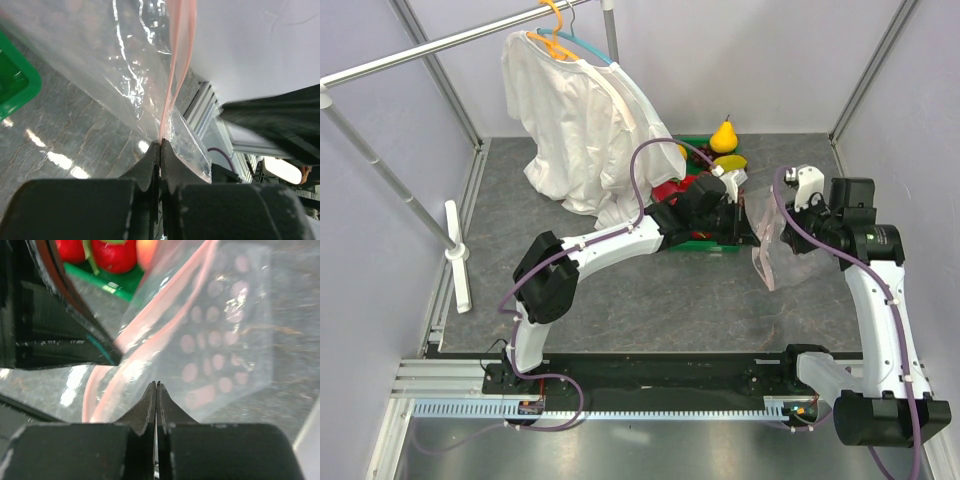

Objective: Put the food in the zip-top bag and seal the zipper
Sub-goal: Open the zipper of the food storage bag.

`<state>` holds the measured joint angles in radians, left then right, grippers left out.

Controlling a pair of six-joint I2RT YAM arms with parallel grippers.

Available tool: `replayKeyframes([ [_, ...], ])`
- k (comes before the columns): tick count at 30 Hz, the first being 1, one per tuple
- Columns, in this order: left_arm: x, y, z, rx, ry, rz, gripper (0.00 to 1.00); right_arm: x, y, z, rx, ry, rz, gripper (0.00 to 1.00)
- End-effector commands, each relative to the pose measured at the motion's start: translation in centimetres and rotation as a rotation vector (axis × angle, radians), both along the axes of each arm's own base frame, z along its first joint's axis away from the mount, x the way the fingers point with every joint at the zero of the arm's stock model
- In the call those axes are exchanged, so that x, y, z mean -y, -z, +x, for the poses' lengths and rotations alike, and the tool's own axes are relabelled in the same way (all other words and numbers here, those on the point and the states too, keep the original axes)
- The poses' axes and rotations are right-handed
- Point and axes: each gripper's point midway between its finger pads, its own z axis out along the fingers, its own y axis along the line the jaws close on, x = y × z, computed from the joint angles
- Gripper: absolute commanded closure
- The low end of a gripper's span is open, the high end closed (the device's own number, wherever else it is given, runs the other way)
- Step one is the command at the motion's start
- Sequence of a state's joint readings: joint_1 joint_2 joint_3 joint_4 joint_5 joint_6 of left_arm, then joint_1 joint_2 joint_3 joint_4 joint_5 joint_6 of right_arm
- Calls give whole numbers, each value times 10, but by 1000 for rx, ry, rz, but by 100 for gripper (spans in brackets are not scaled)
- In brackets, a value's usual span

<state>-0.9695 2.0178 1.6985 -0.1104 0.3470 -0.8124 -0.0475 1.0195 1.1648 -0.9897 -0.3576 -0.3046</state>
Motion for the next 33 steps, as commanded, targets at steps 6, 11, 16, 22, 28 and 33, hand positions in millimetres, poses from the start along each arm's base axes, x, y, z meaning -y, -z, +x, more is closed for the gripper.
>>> replayKeyframes([
  [6, -23, -5, 3, 20, 1, -8, 98, -9, -33, 5, 21, -9, 76, 88],
  [11, -7, -27, -8, -12, 71, -131, 98, -39, -6, -6, -168, -44, 265, 34],
  [16, -5, -32, -9, -11, 81, -148, 98, -27, -6, 23, -122, 117, 277, 38],
  [22, -5, -34, -9, -8, 80, -159, 98, -27, 11, 28, -176, 147, 289, 53],
  [28, -4, -40, -11, -9, 95, -182, 98, -22, 20, 25, -185, 168, 264, 53],
  [33, -7, -40, -13, -15, 100, -189, 98, -22, 22, 26, -194, 152, 269, 68],
])
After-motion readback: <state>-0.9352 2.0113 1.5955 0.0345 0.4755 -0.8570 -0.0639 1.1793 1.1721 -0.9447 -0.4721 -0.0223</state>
